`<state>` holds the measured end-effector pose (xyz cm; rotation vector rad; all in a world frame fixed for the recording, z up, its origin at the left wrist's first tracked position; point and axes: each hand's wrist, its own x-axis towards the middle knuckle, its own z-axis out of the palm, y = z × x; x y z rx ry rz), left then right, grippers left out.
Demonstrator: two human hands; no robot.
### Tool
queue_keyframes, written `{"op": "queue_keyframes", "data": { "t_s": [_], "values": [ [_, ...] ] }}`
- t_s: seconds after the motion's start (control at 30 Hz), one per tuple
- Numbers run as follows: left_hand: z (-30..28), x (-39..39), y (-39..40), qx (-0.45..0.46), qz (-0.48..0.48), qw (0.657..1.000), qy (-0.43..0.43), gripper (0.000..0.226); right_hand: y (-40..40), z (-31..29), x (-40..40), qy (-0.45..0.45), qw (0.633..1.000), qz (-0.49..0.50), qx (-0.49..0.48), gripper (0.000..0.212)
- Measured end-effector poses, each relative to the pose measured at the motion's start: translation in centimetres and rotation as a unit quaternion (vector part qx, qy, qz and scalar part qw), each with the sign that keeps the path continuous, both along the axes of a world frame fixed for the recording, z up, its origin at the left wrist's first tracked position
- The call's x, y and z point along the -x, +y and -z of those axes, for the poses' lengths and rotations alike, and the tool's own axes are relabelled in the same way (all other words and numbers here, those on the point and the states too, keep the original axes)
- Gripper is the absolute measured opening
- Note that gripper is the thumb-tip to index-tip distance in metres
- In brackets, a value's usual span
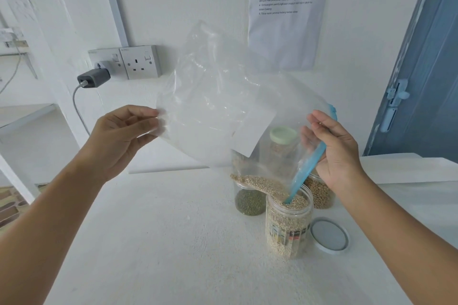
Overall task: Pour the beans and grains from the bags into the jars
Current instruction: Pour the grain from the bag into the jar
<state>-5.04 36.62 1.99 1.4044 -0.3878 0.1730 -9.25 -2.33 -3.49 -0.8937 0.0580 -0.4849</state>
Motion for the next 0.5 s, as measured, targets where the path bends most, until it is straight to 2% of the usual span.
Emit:
{"op": "queue_keyframes", "data": {
  "t_s": [0.17,0.37,0.5],
  "values": [
    [0.3,0.2,-0.4,0.027,0.004,0.999,0.022,0.025,0.0,0.1,0.0,0.002,1.000,0.003,-0.004,0.023],
    [0.8,0.0,-0.7,-0.050,-0.055,0.996,0.038,0.043,0.0,0.3,-0.1,0.007,1.000,0.004,0.003,0.024],
    [0.2,-0.2,-1.0,-0.022,-0.094,0.995,0.026,0.035,0.0,0.3,-0.3,0.006,1.000,0.004,0.001,0.025]
  ]
}}
